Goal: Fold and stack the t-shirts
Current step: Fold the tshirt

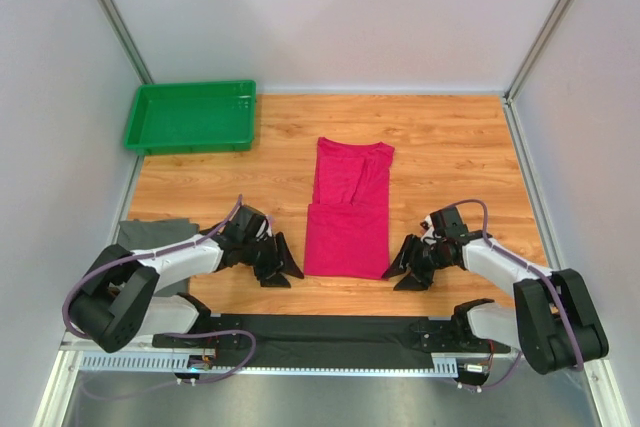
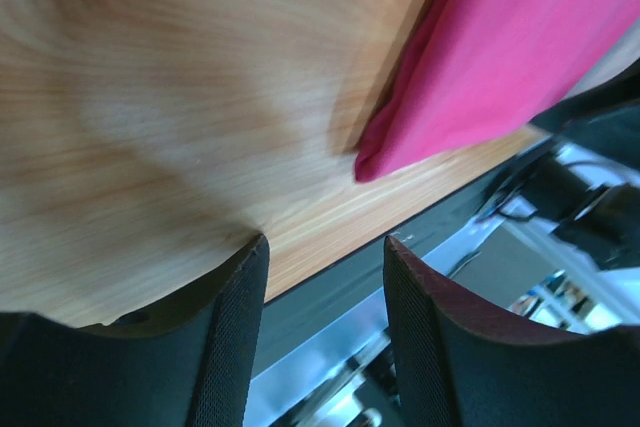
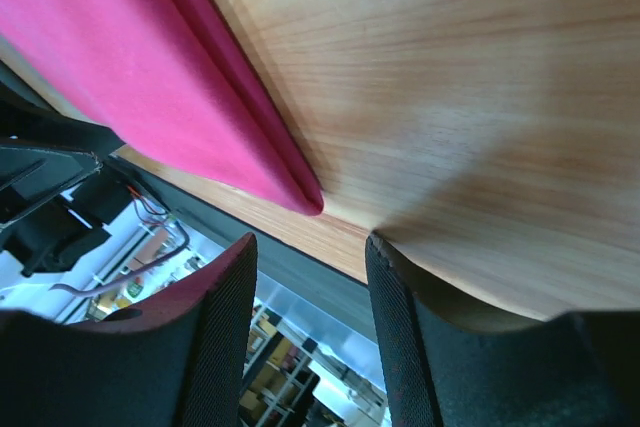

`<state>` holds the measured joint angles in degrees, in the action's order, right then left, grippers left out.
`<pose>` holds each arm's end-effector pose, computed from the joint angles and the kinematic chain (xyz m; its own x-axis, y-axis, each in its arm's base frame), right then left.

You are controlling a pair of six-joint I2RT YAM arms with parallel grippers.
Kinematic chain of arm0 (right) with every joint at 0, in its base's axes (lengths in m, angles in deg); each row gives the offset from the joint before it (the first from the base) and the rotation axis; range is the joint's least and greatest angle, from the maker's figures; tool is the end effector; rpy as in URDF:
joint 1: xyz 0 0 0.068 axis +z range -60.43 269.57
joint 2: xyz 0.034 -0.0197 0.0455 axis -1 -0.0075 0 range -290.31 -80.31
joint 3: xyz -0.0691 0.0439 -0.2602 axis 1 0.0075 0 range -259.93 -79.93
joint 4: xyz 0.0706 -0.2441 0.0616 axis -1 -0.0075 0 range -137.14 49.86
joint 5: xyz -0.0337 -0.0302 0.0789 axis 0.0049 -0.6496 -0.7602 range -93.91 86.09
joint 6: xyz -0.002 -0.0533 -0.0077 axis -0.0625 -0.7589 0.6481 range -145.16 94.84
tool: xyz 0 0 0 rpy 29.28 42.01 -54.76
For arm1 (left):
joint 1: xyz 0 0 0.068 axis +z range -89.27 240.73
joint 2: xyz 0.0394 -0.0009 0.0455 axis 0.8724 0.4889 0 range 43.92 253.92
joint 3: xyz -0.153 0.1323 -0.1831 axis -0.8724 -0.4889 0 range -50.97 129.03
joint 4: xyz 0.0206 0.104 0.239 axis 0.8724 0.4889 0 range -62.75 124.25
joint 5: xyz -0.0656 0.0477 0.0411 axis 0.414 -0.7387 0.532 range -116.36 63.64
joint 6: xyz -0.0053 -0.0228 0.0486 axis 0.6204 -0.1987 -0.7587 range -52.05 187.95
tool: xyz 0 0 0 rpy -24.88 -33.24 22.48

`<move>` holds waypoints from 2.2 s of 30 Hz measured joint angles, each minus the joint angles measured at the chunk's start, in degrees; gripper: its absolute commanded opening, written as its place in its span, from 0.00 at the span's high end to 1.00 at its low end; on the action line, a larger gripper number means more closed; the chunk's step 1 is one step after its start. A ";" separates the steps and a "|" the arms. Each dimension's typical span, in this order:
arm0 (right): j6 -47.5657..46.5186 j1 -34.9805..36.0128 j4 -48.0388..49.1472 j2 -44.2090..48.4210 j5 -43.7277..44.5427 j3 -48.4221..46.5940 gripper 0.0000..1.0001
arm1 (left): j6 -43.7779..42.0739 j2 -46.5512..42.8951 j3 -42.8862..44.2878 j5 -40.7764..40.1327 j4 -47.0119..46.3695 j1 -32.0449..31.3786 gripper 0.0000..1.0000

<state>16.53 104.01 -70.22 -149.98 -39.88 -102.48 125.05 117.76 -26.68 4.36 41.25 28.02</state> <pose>0.1514 0.0605 0.1220 -0.9232 0.3181 0.2156 0.3833 0.7229 0.5749 0.1567 -0.1222 0.1259 -0.9600 -0.2411 0.1421 -0.2760 0.7323 -0.6225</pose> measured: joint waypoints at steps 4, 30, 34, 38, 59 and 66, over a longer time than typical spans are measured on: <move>3.08 0.00 2.71 2.21 -0.17 1.51 0.51 | 9.94 -0.76 -1.53 -3.08 -6.12 -1.09 0.40; 12.76 0.15 6.47 14.29 0.94 8.46 0.37 | 43.56 3.06 -6.56 -8.63 -19.43 -7.04 0.55; 13.20 0.63 7.93 12.07 0.00 8.17 0.36 | 44.02 4.39 -6.56 -9.88 -22.25 -7.08 0.64; 14.67 0.94 9.55 10.67 -0.85 8.13 0.34 | 44.04 4.87 -6.58 -11.67 -22.99 -7.10 0.91; 39.54 9.07 19.47 13.44 6.40 13.16 0.48 | 40.09 -0.28 -0.85 -14.43 -9.05 -7.13 1.00; 44.68 9.11 19.54 17.66 11.02 15.30 0.54 | 40.30 -2.32 -1.01 -14.23 -8.63 -7.13 1.00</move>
<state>61.21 113.12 -50.68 -132.32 -28.86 -87.18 165.36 115.45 -27.68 -9.87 32.61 20.90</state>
